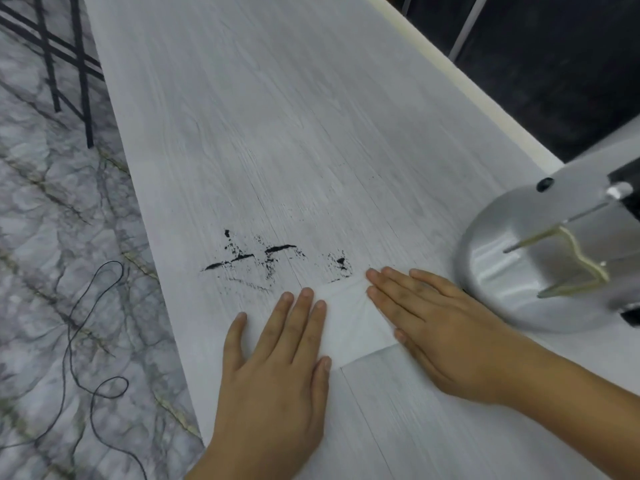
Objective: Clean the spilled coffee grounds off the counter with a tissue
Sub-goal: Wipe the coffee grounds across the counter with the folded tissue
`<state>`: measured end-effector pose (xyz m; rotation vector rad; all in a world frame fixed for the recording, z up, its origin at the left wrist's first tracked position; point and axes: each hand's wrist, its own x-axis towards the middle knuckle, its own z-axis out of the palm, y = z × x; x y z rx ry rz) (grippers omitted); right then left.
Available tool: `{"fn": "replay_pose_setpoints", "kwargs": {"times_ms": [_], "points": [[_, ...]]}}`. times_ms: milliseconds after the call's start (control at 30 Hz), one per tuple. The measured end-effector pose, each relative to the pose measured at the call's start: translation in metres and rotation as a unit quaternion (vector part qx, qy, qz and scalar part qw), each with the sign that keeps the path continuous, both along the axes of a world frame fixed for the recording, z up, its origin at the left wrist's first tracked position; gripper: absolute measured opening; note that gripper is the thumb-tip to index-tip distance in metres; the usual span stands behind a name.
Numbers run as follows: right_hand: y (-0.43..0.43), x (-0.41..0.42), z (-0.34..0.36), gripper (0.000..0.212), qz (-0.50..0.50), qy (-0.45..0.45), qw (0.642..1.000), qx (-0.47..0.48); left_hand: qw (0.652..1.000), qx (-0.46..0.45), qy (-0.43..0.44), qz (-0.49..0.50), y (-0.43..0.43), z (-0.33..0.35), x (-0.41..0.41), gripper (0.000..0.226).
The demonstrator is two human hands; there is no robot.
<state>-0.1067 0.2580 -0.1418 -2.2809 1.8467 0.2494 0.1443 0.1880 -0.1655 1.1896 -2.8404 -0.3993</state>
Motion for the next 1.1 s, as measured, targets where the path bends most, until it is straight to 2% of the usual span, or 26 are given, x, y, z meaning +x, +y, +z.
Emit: {"fn": "replay_pose_setpoints", "kwargs": {"times_ms": [300, 500, 700, 1100], "points": [[-0.076, 0.002, -0.007, 0.055, -0.006, 0.004, 1.000, -0.016, 0.999, 0.002, -0.025, 0.033, -0.057, -0.001, -0.011, 0.058], [-0.083, 0.002, -0.008, 0.054, -0.010, 0.003, 1.000, -0.026, 0.998, 0.005, -0.038, 0.043, -0.059, -0.001, -0.014, 0.059], [-0.021, 0.011, -0.007, 0.055, -0.046, -0.022, 0.998, -0.021, 1.000, 0.011, -0.007, 0.019, -0.023, 0.002, -0.002, 0.062], [0.155, 0.034, 0.004, 0.056, -0.064, -0.018, 0.998, -0.010, 0.997, -0.036, 0.038, -0.049, 0.125, -0.003, 0.022, 0.062]]}}
